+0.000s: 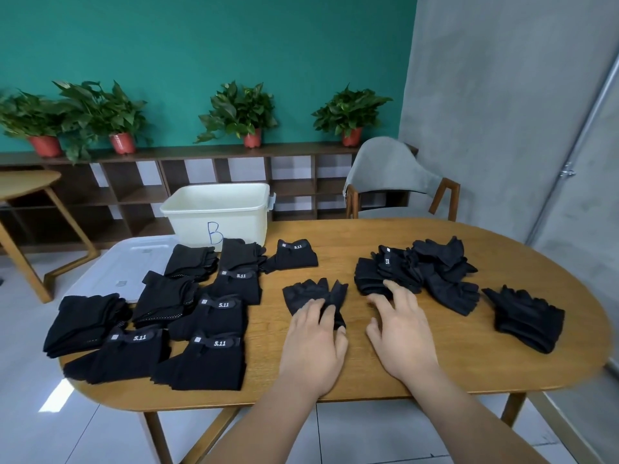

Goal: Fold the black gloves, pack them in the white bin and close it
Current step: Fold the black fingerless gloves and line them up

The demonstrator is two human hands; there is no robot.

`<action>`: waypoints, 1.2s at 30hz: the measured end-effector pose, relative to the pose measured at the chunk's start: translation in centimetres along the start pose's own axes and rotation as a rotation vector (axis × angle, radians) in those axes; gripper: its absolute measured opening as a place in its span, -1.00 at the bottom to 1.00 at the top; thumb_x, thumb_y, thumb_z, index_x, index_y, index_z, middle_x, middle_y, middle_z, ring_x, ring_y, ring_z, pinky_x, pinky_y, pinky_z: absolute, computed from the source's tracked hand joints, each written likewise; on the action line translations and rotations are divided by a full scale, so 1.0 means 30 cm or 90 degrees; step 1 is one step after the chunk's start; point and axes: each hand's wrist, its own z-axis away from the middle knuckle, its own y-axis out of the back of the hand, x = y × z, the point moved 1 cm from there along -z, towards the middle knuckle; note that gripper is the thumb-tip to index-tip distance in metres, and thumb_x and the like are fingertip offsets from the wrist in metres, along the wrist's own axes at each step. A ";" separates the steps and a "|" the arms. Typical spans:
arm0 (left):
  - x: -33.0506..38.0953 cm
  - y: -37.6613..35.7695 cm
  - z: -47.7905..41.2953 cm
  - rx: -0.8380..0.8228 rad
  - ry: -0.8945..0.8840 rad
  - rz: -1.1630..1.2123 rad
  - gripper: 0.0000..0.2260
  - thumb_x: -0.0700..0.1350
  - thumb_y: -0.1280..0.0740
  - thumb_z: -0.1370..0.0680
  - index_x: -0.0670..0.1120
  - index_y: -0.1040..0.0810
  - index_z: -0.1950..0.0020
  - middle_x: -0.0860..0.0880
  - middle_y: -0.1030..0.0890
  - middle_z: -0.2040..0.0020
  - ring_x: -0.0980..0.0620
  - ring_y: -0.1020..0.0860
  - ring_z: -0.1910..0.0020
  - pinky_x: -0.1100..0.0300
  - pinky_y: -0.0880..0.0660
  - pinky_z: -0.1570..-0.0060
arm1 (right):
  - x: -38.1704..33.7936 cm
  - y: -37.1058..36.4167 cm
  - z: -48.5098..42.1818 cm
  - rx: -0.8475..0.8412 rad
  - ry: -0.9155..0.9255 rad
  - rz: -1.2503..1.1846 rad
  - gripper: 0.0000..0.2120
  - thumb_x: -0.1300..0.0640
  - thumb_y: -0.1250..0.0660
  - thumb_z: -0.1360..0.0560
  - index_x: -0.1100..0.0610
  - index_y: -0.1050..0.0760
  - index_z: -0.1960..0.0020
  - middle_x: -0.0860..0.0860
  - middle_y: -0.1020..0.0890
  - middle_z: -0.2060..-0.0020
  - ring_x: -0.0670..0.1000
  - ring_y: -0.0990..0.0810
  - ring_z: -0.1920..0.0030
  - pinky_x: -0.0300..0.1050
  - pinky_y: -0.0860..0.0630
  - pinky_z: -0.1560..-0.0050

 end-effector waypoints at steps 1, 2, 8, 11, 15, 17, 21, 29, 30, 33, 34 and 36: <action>0.002 -0.001 -0.002 -0.025 -0.005 0.004 -0.48 0.15 0.00 -0.75 -0.01 -0.27 -0.67 -0.02 -0.24 -0.67 -0.02 -0.11 -0.67 0.03 -0.01 -0.67 | -0.001 -0.004 -0.005 -0.036 -0.010 0.007 -0.54 -0.03 -0.31 -0.60 -0.07 -0.43 -0.49 0.07 -0.23 -0.61 0.13 -0.21 -0.59 0.12 -0.37 -0.50; 0.004 -0.004 -0.003 -0.042 -0.003 -0.002 -0.46 0.18 0.02 -0.75 0.01 -0.21 -0.70 -0.01 -0.19 -0.69 -0.01 -0.07 -0.68 0.03 0.04 -0.67 | 0.000 -0.010 -0.011 -0.085 -0.026 0.010 -0.49 -0.10 -0.24 -0.64 -0.10 -0.34 -0.57 0.07 -0.12 -0.67 0.12 -0.09 -0.65 0.12 -0.24 -0.58; -0.004 -0.021 -0.012 -0.076 0.016 -0.049 -0.39 0.27 0.11 -0.73 0.05 -0.03 -0.74 0.01 -0.06 -0.73 0.03 0.07 -0.71 0.05 0.18 -0.67 | 0.002 -0.014 -0.022 -0.186 -0.070 0.010 -0.44 -0.22 -0.02 -0.70 -0.10 -0.19 -0.66 0.00 -0.01 -0.70 0.07 0.04 -0.68 0.07 0.00 -0.66; -0.006 -0.025 -0.011 -0.086 0.007 -0.048 -0.39 0.29 0.13 -0.72 0.10 0.04 -0.74 0.01 -0.03 -0.74 0.02 0.10 -0.71 0.02 0.18 -0.67 | 0.004 -0.007 -0.021 -0.109 -0.071 -0.019 -0.47 -0.13 -0.15 -0.68 -0.07 -0.27 -0.63 0.05 -0.10 -0.68 0.11 -0.07 -0.66 0.11 -0.12 -0.63; -0.007 -0.020 -0.011 -0.095 0.008 -0.050 -0.41 0.30 0.14 -0.72 0.15 -0.01 -0.73 0.00 -0.03 -0.74 0.01 0.11 -0.71 0.00 0.17 -0.68 | 0.052 0.005 -0.048 0.019 -0.146 0.032 -0.46 -0.06 -0.24 -0.63 -0.01 -0.33 -0.59 0.16 -0.11 -0.67 0.20 -0.05 -0.66 0.20 -0.12 -0.62; -0.006 -0.019 -0.012 -0.090 0.010 -0.048 -0.42 0.30 0.13 -0.72 0.15 -0.04 -0.73 0.00 -0.04 -0.74 0.02 0.10 -0.71 0.00 0.16 -0.68 | 0.107 0.012 -0.064 -0.044 -0.219 0.081 -0.42 -0.12 -0.12 -0.67 0.01 -0.23 -0.65 0.17 -0.04 -0.68 0.21 0.04 -0.67 0.21 0.00 -0.63; -0.006 -0.016 -0.012 -0.080 0.010 -0.039 -0.43 0.29 0.12 -0.72 0.15 -0.09 -0.72 0.01 -0.08 -0.73 0.02 0.07 -0.71 0.02 0.15 -0.68 | 0.150 -0.002 -0.064 -0.124 -0.323 0.080 -0.41 -0.13 0.02 -0.69 0.13 -0.29 -0.62 0.08 -0.27 -0.63 0.14 -0.14 -0.64 0.19 -0.01 -0.64; -0.004 -0.016 -0.014 -0.069 0.013 -0.027 -0.45 0.27 0.09 -0.73 0.15 -0.15 -0.70 0.02 -0.11 -0.72 0.02 0.04 -0.71 0.03 0.14 -0.68 | 0.102 0.006 -0.018 0.055 -0.178 0.082 -0.72 0.01 -0.34 -0.57 0.12 -0.48 -0.21 0.04 -0.66 0.06 0.14 -0.62 0.00 0.12 -0.51 -0.22; -0.003 -0.016 -0.013 -0.069 0.013 -0.027 -0.45 0.27 0.08 -0.73 0.15 -0.15 -0.70 0.02 -0.11 -0.72 0.02 0.04 -0.70 0.03 0.13 -0.68 | 0.099 0.010 -0.019 0.052 -0.185 0.081 -0.65 -0.02 -0.35 -0.56 0.12 -0.44 -0.27 0.04 -0.65 0.04 0.14 -0.62 -0.02 0.13 -0.53 -0.20; -0.003 -0.016 -0.007 -0.068 0.014 -0.026 -0.46 0.26 0.08 -0.73 0.15 -0.17 -0.70 0.02 -0.13 -0.72 0.01 0.03 -0.70 0.03 0.12 -0.68 | 0.098 0.002 -0.020 0.040 -0.187 0.094 -0.45 -0.12 -0.36 -0.57 0.17 -0.41 -0.44 0.08 -0.64 -0.10 0.16 -0.59 -0.16 0.17 -0.53 -0.24; -0.002 -0.015 -0.006 -0.068 0.015 -0.024 -0.46 0.26 0.07 -0.73 0.15 -0.17 -0.70 0.02 -0.13 -0.72 0.01 0.02 -0.70 0.02 0.12 -0.68 | 0.100 -0.002 -0.020 0.041 -0.183 0.098 -0.42 -0.14 -0.35 -0.57 0.18 -0.42 -0.45 0.08 -0.63 -0.12 0.16 -0.58 -0.18 0.17 -0.53 -0.26; -0.001 -0.013 -0.006 -0.068 0.016 -0.020 -0.46 0.26 0.06 -0.73 0.15 -0.18 -0.69 0.01 -0.14 -0.72 0.01 0.01 -0.70 0.02 0.11 -0.68 | 0.103 -0.002 -0.019 0.050 -0.184 0.103 -0.41 -0.17 -0.38 -0.55 0.18 -0.45 -0.43 0.08 -0.65 -0.12 0.16 -0.58 -0.18 0.18 -0.53 -0.26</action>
